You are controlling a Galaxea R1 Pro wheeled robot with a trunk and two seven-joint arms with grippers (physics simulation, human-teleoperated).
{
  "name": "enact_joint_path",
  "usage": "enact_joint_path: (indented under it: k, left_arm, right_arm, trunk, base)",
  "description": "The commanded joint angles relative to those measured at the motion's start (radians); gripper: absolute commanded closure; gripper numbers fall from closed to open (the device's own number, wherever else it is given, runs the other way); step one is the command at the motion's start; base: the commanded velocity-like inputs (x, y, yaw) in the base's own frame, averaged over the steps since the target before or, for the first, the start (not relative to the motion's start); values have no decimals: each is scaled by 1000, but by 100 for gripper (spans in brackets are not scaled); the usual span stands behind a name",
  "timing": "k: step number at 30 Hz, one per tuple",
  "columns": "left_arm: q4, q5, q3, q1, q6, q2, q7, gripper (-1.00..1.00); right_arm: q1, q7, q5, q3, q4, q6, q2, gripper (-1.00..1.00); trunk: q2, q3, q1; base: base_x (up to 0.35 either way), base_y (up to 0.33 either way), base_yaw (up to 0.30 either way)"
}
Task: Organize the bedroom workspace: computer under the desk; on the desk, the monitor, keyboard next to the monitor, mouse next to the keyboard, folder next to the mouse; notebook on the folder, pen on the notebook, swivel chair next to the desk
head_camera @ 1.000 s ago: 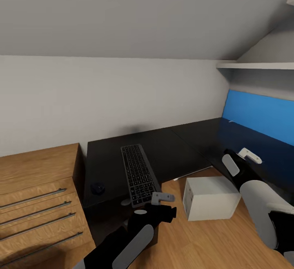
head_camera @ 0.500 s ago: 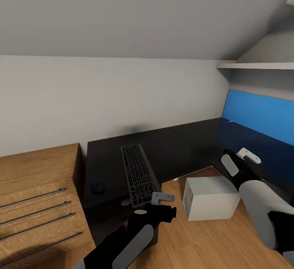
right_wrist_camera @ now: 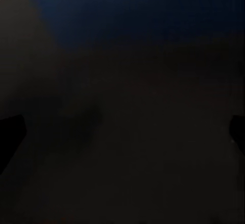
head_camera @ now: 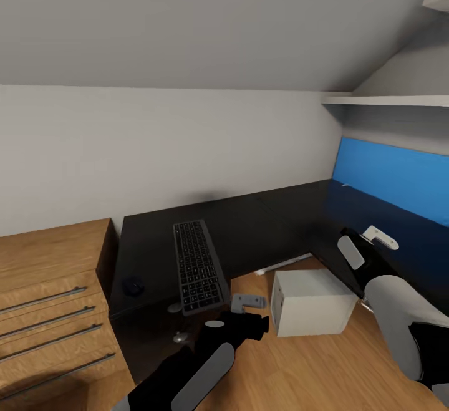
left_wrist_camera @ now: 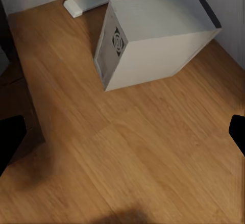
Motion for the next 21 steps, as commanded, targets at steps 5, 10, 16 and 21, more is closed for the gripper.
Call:
enact_joint_path:
  k: [5, 10, 16, 21]
  left_arm:
    - [-2, 9, -2, -1, 0, 1, 9, -100]
    - [-7, 8, -1, -1, 0, 3, 10, -100]
    - [-10, 8, 1, -1, -1, 4, 10, -100]
    - [-10, 8, 5, -1, -1, 4, 11, -100]
  right_arm:
    - [0, -4, -4, 1, -1, 6, 0, -100]
    - [5, -2, -1, 3, 1, 6, 4, -100]
    - [23, -2, 38, 6, -2, 6, 16, -100]
    - [26, -2, 61, 7, -1, 6, 22, -100]
  trunk:
    - [-1, -1, 0]
    - [-1, -4, 0]
    - [-1, -9, 0]
    - [-1, -15, 0]
  base:
    - [-188, -228, 0]
    - [-277, -140, 51]
    - [-313, -94, 125]
    - [-319, -68, 153]
